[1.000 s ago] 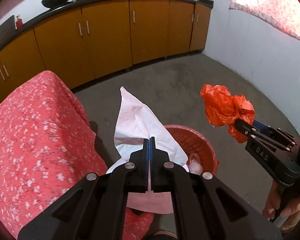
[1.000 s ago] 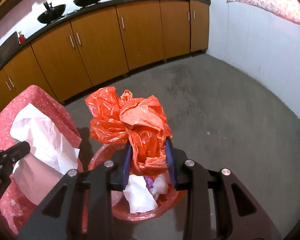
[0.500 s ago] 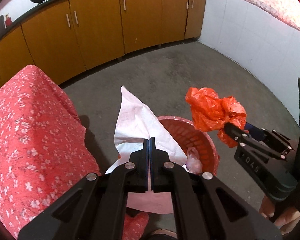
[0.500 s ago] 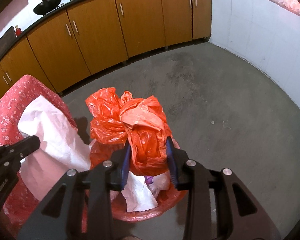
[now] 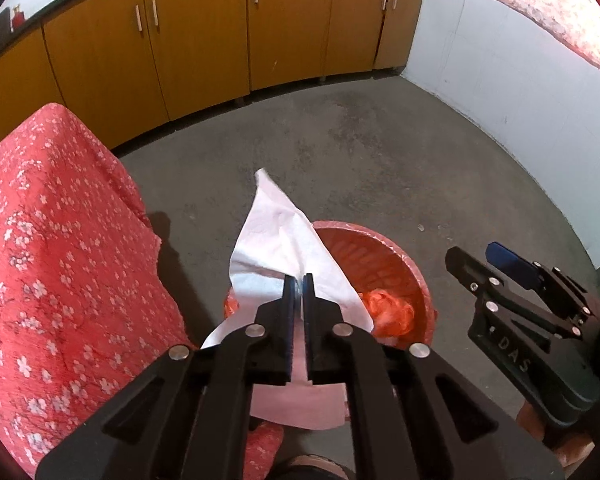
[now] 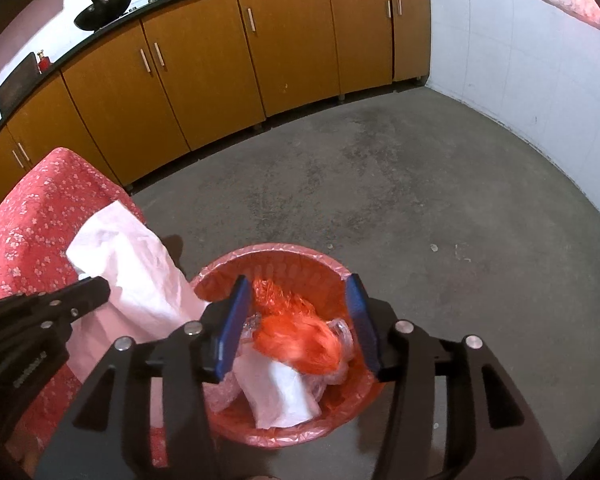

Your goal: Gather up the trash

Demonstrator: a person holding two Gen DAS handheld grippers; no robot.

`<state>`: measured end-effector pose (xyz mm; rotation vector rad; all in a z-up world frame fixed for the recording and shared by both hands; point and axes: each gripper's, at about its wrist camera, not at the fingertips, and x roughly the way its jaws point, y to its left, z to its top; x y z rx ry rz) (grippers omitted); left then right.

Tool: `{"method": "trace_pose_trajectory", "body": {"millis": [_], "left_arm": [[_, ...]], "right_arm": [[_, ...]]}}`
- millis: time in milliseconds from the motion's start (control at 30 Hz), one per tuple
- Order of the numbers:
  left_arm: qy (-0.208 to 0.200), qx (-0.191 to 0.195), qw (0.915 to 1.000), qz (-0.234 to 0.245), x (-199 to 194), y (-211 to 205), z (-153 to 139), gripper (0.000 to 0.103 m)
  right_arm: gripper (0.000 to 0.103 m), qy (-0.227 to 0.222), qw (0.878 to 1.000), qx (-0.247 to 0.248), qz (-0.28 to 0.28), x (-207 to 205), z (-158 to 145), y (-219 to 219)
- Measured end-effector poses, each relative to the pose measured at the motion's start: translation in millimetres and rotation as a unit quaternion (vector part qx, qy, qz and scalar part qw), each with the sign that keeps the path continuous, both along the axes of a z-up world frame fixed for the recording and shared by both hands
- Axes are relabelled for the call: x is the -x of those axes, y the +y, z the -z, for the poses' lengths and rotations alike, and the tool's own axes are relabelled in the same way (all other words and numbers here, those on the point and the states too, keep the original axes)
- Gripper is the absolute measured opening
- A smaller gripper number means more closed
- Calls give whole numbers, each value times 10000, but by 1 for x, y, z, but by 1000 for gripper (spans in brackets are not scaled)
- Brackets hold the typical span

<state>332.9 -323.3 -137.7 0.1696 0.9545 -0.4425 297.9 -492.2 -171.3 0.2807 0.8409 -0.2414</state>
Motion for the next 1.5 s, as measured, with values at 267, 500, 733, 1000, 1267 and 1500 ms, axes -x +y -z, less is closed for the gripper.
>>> {"method": "trace_pose_trajectory", "body": {"millis": [267,500,733,1000,1267,1500], "left_arm": [[-184,48,9998,-92,2,1,-6,35],[-449,61,9981,-423,8,23,-28,35],[-1008,268,9918,-732,32,83,-76,47],[-1891,429,9734,-1220,97,170,-138,75],[-2780,289,9476,-1549,201,226,-172,101],[-2858,234,9354,-2070,253,270,-174,101]], "right_arm": [[50,40,9999,-12,129,9,3,-7],[50,-55,9997,-16,225,20,-8,-10],[77,-724,9969,302,18,48,-58,20],[99,-1652,9784,1184,-368,112,-135,93],[99,-2038,9725,1100,-231,179,-190,152],[99,-2199,9626,1577,-97,236,-202,201]]}}
